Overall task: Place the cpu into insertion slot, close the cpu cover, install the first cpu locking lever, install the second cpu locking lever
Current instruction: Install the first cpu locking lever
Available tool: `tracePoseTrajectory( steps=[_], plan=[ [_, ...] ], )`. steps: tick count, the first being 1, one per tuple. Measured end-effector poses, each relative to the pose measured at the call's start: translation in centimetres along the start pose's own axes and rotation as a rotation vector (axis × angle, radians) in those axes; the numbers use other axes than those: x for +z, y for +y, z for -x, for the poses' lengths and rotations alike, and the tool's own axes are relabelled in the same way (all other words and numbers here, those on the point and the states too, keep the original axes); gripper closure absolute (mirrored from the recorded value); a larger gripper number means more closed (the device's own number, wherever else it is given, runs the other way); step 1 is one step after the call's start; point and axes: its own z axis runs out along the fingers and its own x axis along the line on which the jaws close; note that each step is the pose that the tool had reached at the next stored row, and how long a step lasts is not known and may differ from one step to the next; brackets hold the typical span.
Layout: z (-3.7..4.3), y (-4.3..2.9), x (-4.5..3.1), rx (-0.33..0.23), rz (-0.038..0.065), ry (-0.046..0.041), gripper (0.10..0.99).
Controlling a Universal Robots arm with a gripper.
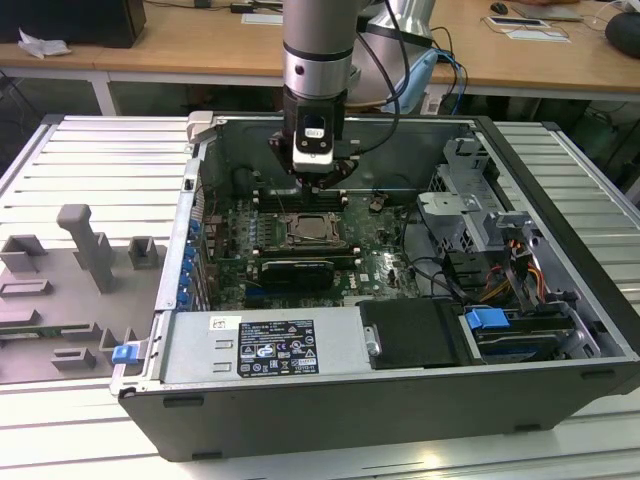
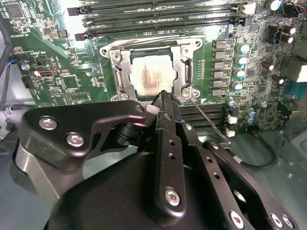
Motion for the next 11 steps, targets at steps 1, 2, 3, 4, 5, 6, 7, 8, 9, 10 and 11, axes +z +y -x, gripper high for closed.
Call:
tracePoseTrajectory(
  steps=[1,2,3,4,5,6,7,8,9,10,11],
  plan=[
    [0.0,0.0,0.0,-0.009,0.0,0.0003,0.976],
    [0.0,0.0,0.0,-0.017,0.0,0.0007,0.976],
    [0.0,0.0,0.0,-0.025,0.0,0.0009,0.976],
    [0.0,0.0,0.0,-0.031,0.0,0.0011,0.976],
    [0.0,0.0,0.0,-0.037,0.0,0.0013,0.976],
    [0.0,0.0,0.0,-0.045,-0.001,0.0016,0.976],
    [0.0,0.0,0.0,-0.054,-0.001,0.002,0.976],
    [0.0,0.0,0.0,-0.058,-0.001,0.0021,0.976],
    [0.0,0.0,0.0,-0.062,-0.001,0.0023,0.976],
    [0.0,0.0,0.0,-0.066,-0.001,0.0024,0.976],
    [0.0,0.0,0.0,-0.069,-0.001,0.0025,0.976]
  ],
)
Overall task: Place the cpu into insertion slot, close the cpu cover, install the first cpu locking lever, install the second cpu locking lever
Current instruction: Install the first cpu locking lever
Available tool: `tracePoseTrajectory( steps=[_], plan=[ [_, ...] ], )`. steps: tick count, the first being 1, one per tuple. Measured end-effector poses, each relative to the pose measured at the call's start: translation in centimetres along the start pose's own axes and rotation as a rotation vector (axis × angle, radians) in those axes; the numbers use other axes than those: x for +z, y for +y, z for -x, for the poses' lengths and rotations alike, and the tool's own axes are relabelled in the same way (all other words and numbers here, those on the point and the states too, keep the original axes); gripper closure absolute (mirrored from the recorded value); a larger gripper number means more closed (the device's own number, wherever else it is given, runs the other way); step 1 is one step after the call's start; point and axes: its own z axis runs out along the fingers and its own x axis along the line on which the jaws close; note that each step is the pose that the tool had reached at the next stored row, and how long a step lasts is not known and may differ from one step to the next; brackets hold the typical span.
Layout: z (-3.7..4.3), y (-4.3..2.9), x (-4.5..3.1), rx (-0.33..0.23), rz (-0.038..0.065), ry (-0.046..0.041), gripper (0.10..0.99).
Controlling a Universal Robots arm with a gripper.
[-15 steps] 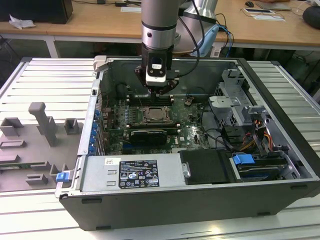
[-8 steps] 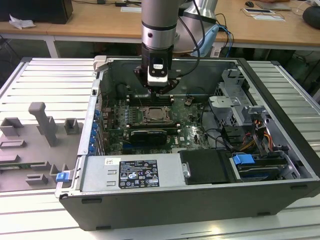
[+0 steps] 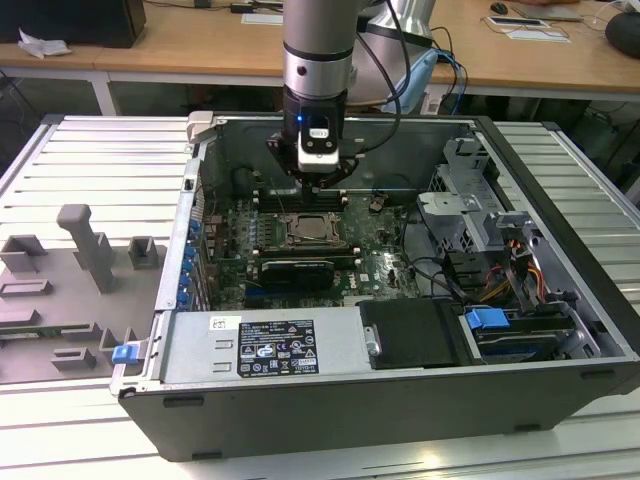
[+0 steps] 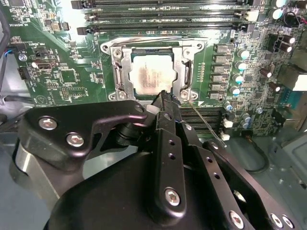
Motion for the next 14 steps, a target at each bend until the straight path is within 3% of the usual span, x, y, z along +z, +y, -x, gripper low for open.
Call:
tracePoseTrajectory(
  steps=[14],
  plan=[
    [0.0,0.0,0.0,-0.07,-0.001,0.0026,0.976]
  ],
)
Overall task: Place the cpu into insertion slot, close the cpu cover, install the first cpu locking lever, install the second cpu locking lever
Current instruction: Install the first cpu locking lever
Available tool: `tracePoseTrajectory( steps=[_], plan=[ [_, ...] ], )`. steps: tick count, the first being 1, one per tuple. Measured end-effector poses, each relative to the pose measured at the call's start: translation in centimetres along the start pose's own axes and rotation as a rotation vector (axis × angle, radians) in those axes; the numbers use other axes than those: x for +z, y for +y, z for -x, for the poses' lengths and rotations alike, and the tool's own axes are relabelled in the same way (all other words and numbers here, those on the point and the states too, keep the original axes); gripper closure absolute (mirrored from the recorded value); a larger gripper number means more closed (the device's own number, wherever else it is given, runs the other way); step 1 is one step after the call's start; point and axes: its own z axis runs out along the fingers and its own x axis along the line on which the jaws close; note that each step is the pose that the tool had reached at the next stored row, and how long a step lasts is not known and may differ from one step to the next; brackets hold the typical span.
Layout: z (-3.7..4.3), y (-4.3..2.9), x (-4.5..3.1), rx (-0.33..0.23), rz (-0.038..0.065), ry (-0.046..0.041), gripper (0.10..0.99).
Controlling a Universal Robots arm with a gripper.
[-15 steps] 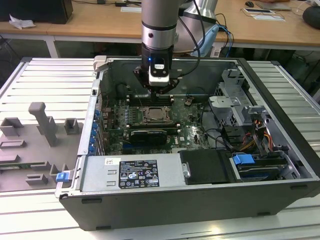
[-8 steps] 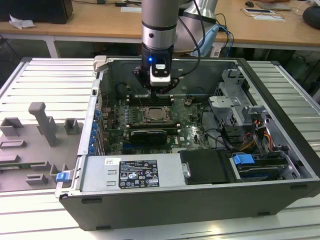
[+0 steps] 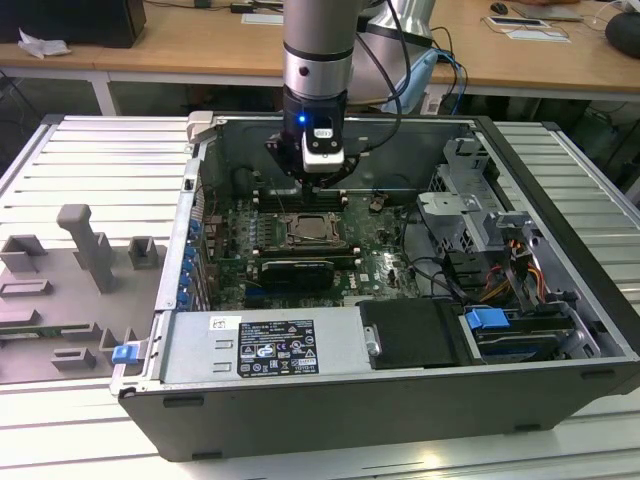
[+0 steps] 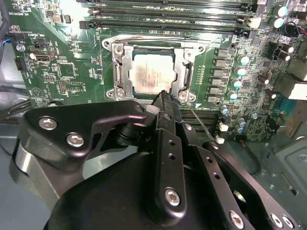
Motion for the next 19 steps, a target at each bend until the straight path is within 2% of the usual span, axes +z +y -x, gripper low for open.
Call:
tracePoseTrajectory(
  steps=[2,4,10,19],
  plan=[
    [0.0,0.0,0.0,-0.012,0.0,0.0004,0.976],
    [0.0,0.0,0.0,-0.051,-0.001,0.0018,0.976],
    [0.0,0.0,0.0,-0.115,-0.001,0.0042,0.976],
    [0.0,0.0,0.0,-0.174,-0.002,0.0063,0.976]
  ],
)
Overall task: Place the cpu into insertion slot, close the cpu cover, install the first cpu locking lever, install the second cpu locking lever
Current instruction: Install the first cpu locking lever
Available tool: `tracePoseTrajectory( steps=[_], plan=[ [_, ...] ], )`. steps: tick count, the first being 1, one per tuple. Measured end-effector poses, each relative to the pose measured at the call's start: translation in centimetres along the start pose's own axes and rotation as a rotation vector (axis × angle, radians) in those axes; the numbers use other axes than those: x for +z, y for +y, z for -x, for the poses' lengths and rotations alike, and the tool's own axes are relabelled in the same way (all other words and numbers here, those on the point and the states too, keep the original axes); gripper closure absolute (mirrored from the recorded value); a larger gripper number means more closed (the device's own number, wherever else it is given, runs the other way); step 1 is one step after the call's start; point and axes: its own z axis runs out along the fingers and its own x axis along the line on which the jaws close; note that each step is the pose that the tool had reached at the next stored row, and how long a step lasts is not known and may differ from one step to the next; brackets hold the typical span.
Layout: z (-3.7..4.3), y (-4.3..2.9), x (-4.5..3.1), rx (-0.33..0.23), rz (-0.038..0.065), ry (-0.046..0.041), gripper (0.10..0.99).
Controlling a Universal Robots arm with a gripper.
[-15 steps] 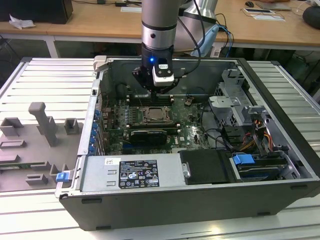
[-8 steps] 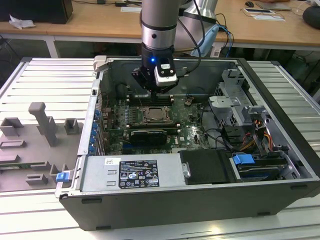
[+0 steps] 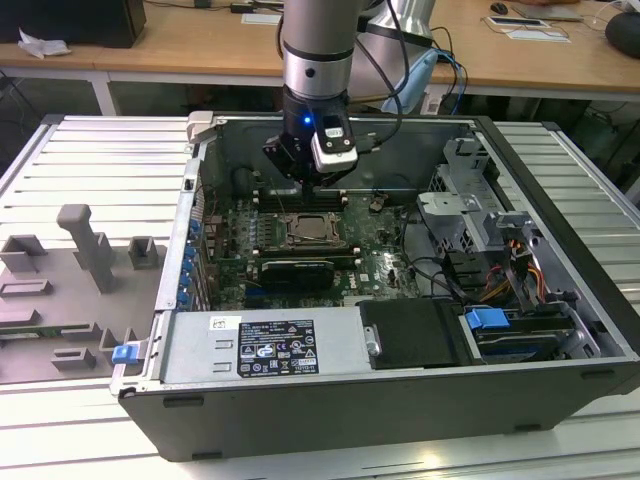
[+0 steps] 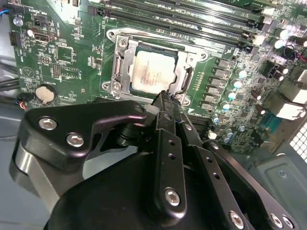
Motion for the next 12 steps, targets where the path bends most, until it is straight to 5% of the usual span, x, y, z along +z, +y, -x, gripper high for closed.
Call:
tracePoseTrajectory(
  steps=[12],
  plan=[
    [0.0,0.0,0.0,-0.069,-0.001,0.0026,0.976]
  ],
)
